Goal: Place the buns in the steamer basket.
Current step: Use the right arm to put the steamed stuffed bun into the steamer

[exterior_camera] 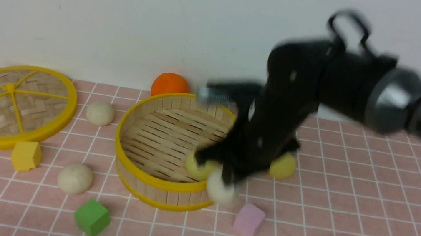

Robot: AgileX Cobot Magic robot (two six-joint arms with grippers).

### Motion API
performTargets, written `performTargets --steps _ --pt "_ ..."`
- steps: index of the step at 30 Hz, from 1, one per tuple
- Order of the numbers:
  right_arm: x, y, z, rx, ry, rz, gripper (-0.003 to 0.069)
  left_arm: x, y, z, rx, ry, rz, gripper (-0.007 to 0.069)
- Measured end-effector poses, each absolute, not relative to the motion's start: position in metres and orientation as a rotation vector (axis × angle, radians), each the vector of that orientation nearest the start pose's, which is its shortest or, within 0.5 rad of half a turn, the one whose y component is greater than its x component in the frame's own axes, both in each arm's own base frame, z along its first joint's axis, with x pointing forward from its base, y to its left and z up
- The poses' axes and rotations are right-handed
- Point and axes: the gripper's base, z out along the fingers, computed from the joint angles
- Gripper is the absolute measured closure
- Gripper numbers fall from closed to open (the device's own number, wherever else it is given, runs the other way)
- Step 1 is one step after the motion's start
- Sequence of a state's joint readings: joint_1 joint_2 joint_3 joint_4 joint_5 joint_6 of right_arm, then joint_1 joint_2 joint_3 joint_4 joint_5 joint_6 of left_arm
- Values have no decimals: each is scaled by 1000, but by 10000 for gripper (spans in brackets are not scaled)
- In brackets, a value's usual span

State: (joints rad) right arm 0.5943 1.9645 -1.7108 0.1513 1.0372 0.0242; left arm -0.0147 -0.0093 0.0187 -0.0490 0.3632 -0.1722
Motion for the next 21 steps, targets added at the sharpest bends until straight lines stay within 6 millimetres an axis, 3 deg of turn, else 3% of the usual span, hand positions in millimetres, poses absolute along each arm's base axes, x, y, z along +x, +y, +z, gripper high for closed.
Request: performTargets --steps 2,6,8,14,21 --pt "370 243 285 -649 2632 373 641 53 -2 175 -177 1851 -178 384" --pt "396 239 287 -574 2568 415 641 53 -2 175 -177 1851 -178 384" --pt "407 244 279 -575 2543 485 641 53 -2 175 -177 1851 -178 384" --pt "403 277 260 -669 2521 664 641 53 -2 175 -177 1851 -178 384" --pt "398 302 224 -725 2573 691 641 53 -2 175 -177 1851 -178 384"
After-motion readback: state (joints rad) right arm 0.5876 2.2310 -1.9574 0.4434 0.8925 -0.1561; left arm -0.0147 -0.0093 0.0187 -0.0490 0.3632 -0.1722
